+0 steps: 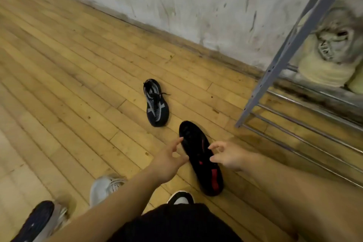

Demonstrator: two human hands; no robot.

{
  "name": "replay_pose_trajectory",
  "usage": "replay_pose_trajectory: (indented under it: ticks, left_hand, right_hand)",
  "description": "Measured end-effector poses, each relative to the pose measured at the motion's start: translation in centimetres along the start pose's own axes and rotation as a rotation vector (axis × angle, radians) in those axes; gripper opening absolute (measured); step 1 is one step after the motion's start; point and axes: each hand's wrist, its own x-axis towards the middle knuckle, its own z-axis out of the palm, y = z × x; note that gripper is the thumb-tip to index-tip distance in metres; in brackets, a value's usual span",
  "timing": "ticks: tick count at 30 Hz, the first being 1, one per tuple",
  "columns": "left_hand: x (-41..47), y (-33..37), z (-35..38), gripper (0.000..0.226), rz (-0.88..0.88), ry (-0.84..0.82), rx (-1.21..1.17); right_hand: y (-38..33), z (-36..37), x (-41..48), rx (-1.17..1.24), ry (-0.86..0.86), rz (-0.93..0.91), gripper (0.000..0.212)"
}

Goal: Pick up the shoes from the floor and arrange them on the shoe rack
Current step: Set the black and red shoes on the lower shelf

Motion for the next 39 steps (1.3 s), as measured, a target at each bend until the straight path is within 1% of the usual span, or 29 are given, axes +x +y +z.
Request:
replay_pose_trajectory:
  ticks: [3,5,6,9,11,13,15,19,22,24,26,28,30,31,33,35,36,37,39]
  left_hand:
    - [3.3,-3.4,3.4,0.070,-0.085,-0.109,-0.084]
    - [4.5,-5.1,5.2,0.073,-0.124,-0.176,-0.215]
    - [4.9,-5.7,5.7,0.076,-0.141,-0.196,-0.283]
    - [4.6,-6.0,5.8,0.077,-0.154,-0.175,-0.397]
    - [3.7,-5.2,4.2,0.069,-0.138,-0.117,-0.462]
    - [2.5,-4.3,1.4,0.059,-0.113,-0.058,-0.592]
    - [0.2,-3.3,-2.3,0.054,-0.054,0.026,-0.690]
    - [-6.6,-1.8,-11.2,0.047,0.144,0.213,-0.808]
    - [-13.3,-1.3,-16.9,0.045,0.240,0.308,-0.897]
    - [-17.7,-1.8,-19.5,0.048,0.287,0.339,-0.907]
    - [-21.5,-3.3,-20.7,0.051,0.289,0.374,-0.894]
    - [-24.3,-6.1,-20.8,0.047,0.246,0.393,-0.893]
    - [-26.1,-9.7,-19.8,0.039,0.166,0.412,-0.889]
    - [-26.7,-11.5,-18.9,0.036,0.102,0.434,-0.863]
    - [-26.7,-15.8,-16.2,0.037,-0.103,0.526,-0.748]
    - [-26.2,-20.5,-13.0,0.044,-0.312,0.612,-0.646]
    - [-25.8,-23.0,-11.5,0.050,-0.381,0.638,-0.636]
    - [-25.4,-25.2,-9.9,0.055,-0.445,0.640,-0.654]
    - [-25.1,-28.4,-6.8,0.062,-0.553,0.576,-0.712]
  right_hand:
    - [3.0,2.9,3.0,0.086,-0.025,0.096,0.044]
    - [3.9,4.3,3.8,0.151,-0.014,0.141,0.047]
    - [4.0,4.7,4.1,0.188,0.009,0.153,0.046]
    - [3.0,5.2,4.1,0.287,0.015,0.142,0.041]
    - [1.0,5.2,3.3,0.366,0.028,0.111,0.042]
    - [-2.2,4.9,2.0,0.436,0.018,0.044,0.043]
    - [-7.0,4.4,0.4,0.462,-0.024,-0.052,0.044]
    - [-19.2,3.6,-5.3,0.297,-0.152,-0.271,0.044]
    - [-27.4,4.2,-11.0,0.157,-0.230,-0.385,0.044]
    - [-31.1,6.0,-14.6,0.117,-0.254,-0.421,0.046]
    - [-32.7,8.9,-17.5,0.109,-0.236,-0.444,0.049]
    - [-32.0,12.6,-19.3,0.148,-0.228,-0.424,0.051]
    - [-29.7,16.4,-19.9,0.192,-0.252,-0.360,0.054]
    - [-28.4,18.1,-20.0,0.155,-0.261,-0.335,0.055]
    - [-26.1,20.2,-19.6,-0.070,-0.246,-0.334,0.058]
    - [-24.6,21.0,-19.2,-0.267,-0.270,-0.328,0.061]
    - [-24.0,21.2,-18.9,-0.335,-0.291,-0.319,0.062]
    - [-23.5,21.3,-18.6,-0.386,-0.303,-0.309,0.063]
    - [-22.9,21.3,-18.0,-0.456,-0.314,-0.297,0.064]
